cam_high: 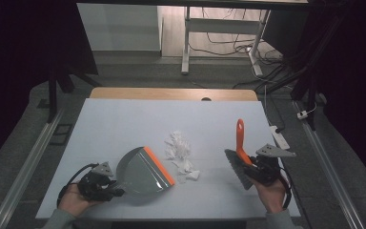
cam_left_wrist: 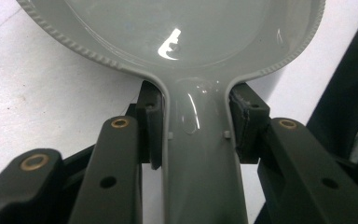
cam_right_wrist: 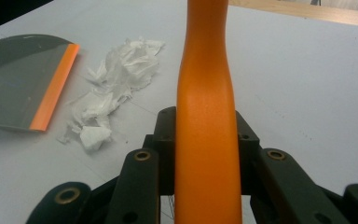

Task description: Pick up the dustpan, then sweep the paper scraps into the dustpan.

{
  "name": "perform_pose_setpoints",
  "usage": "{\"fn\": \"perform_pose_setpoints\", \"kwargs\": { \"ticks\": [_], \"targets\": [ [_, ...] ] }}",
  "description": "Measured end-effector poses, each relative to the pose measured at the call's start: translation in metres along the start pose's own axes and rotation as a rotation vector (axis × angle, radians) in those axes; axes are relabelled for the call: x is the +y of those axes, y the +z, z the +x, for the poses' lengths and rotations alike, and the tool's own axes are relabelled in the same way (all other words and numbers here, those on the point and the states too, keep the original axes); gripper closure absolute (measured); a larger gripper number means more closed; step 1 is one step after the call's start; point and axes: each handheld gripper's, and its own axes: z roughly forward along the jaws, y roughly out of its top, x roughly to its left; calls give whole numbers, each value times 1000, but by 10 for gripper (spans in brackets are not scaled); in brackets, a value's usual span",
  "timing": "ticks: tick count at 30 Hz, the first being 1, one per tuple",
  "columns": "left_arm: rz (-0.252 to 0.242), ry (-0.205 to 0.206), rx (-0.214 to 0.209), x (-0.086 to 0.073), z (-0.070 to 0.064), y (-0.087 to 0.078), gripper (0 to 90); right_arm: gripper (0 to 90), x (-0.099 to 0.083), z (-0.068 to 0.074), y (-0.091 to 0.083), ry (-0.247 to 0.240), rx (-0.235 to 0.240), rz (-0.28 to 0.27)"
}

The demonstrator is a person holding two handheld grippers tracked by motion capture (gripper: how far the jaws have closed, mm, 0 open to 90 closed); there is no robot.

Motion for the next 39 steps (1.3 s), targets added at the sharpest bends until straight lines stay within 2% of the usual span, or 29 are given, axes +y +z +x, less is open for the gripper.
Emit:
{"fn": "perform_pose_setpoints", "kwargs": {
  "ticks": [8,11,22,25,29,32,39],
  "targets": [
    [31,3,-31,13,5,8,620,706,0,1,1,-2,0,1],
    [37,-7,-41,13,6,9,620,706,1,1,1,-1,1,-1],
    [36,2,-46,12,8,10,620,706,5,2,4,4,0,-9],
    [35,-2,-47,12,8,10,620,706,12,4,12,1,10,-10],
    [32,-4,-48,12,7,10,620,706,32,12,30,-14,38,-17],
    [33,-5,-51,13,8,10,620,706,47,14,45,-3,54,-31],
    [32,-3,-53,13,8,11,620,706,73,17,84,-7,70,10]
  ]
}}
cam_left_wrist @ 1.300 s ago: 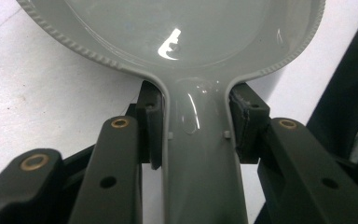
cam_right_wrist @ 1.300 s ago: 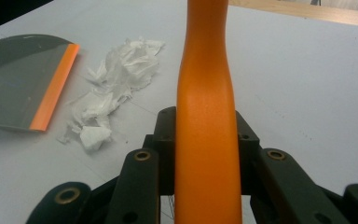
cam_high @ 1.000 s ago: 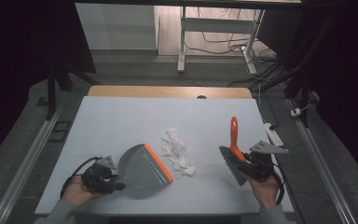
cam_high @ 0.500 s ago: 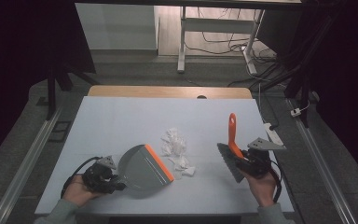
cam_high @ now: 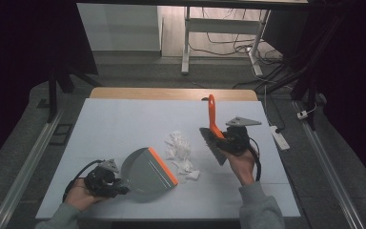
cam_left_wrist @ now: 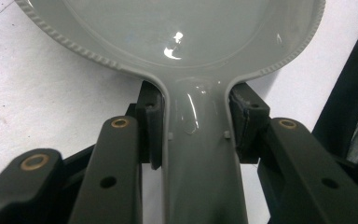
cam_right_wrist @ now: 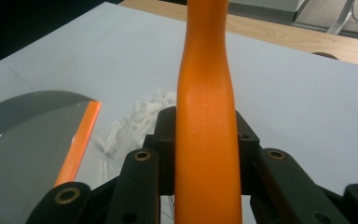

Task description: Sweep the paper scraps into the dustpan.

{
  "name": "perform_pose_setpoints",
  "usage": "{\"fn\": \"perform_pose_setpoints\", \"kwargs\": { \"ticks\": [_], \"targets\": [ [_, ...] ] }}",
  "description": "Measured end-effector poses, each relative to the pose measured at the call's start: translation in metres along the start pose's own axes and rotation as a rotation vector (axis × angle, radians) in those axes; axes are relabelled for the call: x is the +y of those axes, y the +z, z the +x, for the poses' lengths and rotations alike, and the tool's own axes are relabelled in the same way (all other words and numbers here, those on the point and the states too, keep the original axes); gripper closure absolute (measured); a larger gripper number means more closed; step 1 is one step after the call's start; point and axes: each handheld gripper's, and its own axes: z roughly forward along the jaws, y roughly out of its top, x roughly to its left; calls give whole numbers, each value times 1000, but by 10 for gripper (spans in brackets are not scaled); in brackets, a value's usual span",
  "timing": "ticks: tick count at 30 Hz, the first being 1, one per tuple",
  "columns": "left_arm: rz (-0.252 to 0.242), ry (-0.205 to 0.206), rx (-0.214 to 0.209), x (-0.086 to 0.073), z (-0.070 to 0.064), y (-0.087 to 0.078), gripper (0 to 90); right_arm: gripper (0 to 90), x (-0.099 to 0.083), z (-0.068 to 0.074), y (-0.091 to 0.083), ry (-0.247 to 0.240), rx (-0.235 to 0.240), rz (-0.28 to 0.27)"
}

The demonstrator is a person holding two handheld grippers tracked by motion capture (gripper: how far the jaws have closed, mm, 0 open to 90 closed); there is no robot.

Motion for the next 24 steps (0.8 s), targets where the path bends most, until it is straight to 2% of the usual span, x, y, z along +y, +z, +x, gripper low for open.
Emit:
{"fn": "perform_pose_setpoints", "kwargs": {
  "ticks": [4,7,11,15,18,24],
  "targets": [
    [0,3,-6,0,0,1,620,706,14,0,24,-7,2,37],
    [-1,5,-8,1,0,1,620,706,20,-1,42,-24,-13,76],
    [-1,6,-12,1,1,2,620,706,26,-5,65,-29,-16,126],
    [2,12,-19,2,1,2,620,706,30,-9,85,-56,-27,178],
    [2,17,-24,3,1,3,620,706,33,-12,98,-53,-31,200],
    [0,12,-29,3,2,3,619,706,40,-9,125,-75,-30,249]
  ]
}}
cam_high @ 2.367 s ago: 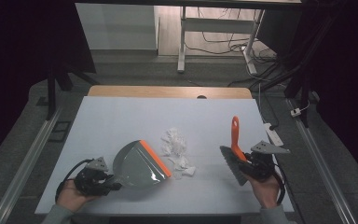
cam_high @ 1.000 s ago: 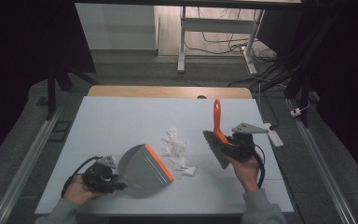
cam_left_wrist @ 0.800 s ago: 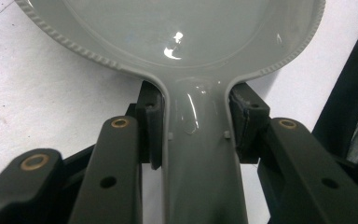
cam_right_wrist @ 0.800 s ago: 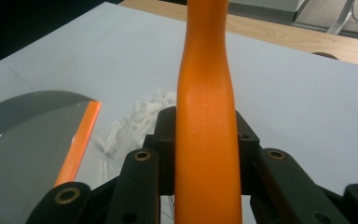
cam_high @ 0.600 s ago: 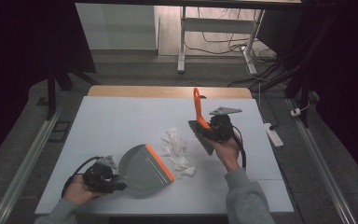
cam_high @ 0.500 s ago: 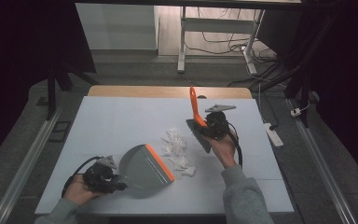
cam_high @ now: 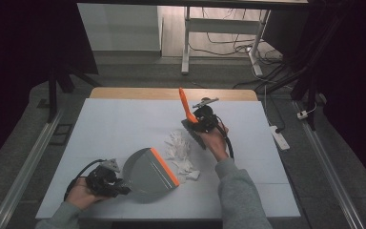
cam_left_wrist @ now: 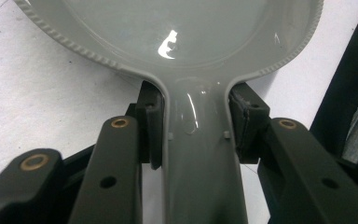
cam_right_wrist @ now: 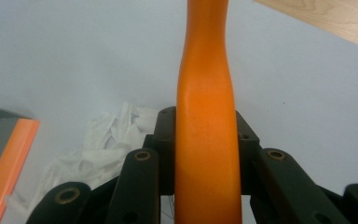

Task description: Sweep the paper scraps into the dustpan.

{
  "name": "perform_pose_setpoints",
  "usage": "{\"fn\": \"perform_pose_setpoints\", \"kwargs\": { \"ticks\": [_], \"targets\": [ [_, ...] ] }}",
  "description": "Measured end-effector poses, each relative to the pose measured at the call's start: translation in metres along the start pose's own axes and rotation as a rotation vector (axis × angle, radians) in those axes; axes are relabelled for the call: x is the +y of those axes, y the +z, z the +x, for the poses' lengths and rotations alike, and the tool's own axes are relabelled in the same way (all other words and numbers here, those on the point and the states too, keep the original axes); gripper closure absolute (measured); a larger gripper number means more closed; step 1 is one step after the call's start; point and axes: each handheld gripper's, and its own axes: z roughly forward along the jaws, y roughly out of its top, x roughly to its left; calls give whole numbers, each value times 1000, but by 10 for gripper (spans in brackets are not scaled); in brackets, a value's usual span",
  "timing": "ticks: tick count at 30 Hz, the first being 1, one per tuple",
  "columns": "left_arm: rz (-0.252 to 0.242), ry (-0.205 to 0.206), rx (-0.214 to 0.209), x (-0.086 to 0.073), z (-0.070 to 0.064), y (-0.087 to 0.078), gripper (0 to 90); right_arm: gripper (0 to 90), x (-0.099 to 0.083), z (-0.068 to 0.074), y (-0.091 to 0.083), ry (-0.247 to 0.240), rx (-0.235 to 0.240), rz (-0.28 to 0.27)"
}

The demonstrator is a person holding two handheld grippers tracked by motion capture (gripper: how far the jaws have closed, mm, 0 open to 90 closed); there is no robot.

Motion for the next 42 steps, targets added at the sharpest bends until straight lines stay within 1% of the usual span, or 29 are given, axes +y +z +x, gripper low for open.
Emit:
{"fn": "perform_pose_setpoints", "kwargs": {
  "ticks": [3,6,11,12,15,16,17,19,22,25,26,27,28,29,31,34,35,36,41,42],
  "targets": [
    [-3,-1,-5,0,1,0,619,707,6,3,9,-16,-4,23],
    [-2,-1,-6,0,1,0,619,707,12,7,18,-29,-18,56],
    [-4,-1,-7,0,2,-1,619,707,14,13,31,-31,-3,105],
    [-4,-2,-6,0,2,-1,619,708,14,16,35,-33,10,124],
    [-5,-3,-5,0,2,-1,619,708,13,23,37,-35,42,136],
    [-6,-5,-5,0,2,-1,619,708,13,23,37,-35,42,136],
    [-6,-6,-4,0,2,-1,619,708,12,30,36,-52,46,143],
    [-6,-8,-4,0,3,0,619,708,10,38,35,-75,71,146],
    [-5,-9,-4,0,3,0,619,708,4,51,30,-89,110,142],
    [-5,-9,-3,0,3,0,619,708,-4,64,24,-120,166,143],
    [-3,-9,-2,0,3,0,619,708,-6,68,20,-127,196,141],
    [-2,-9,-2,1,3,0,619,708,-7,72,16,-130,218,128],
    [-2,-9,-1,1,2,0,619,708,-7,75,11,-138,224,107],
    [-2,-9,-1,1,2,0,619,708,-7,76,5,-146,225,79],
    [-2,-10,-1,1,2,0,619,708,-4,74,-9,-143,215,29],
    [-2,-10,0,1,2,0,619,707,-1,64,-27,-126,173,-26],
    [-2,-10,0,1,2,0,619,708,-1,60,-31,-115,162,-35],
    [-3,-11,-1,1,1,0,619,708,-1,60,-31,-115,162,-35],
    [-1,-11,-3,1,1,0,619,707,-9,41,-49,-75,89,-48],
    [-2,-10,-3,1,1,0,619,707,-12,38,-53,-59,80,-44]
  ]
}}
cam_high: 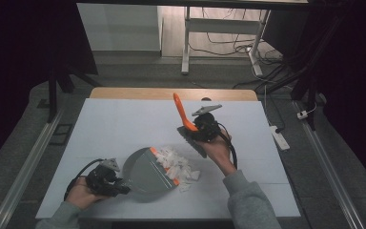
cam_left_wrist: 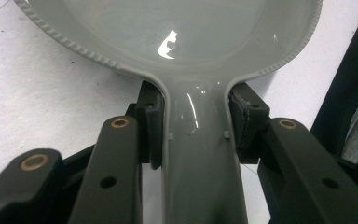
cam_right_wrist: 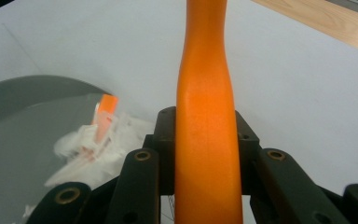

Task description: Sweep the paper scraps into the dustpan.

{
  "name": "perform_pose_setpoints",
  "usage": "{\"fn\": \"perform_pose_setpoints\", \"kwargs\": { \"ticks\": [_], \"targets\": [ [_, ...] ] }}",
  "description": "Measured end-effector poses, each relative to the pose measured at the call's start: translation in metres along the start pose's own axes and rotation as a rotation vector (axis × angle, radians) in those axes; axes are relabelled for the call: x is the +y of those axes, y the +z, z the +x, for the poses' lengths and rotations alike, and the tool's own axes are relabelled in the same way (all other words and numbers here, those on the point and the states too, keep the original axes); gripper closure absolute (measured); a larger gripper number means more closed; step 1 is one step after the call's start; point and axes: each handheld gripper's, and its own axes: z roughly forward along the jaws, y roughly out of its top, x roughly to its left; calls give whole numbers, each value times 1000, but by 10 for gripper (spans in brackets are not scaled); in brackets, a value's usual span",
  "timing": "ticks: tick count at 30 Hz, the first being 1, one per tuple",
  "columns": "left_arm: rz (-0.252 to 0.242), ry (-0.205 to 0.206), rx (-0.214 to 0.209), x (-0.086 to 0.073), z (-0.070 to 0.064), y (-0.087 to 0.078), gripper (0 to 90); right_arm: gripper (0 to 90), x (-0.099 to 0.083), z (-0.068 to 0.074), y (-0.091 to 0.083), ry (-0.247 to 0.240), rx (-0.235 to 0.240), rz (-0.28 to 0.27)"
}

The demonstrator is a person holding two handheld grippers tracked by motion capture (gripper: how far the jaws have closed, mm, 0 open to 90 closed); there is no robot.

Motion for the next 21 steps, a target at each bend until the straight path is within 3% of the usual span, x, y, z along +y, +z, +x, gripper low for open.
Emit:
{"fn": "perform_pose_setpoints", "kwargs": {
  "ticks": [2,8,21],
  "targets": [
    [2,3,-1,0,0,0,619,707,-10,-6,-9,25,-31,-4],
    [5,8,-7,-1,-1,-1,619,707,-34,-6,-24,76,-57,0],
    [10,13,-12,-4,-1,-3,619,707,-63,0,-31,127,-72,17]
  ]
}}
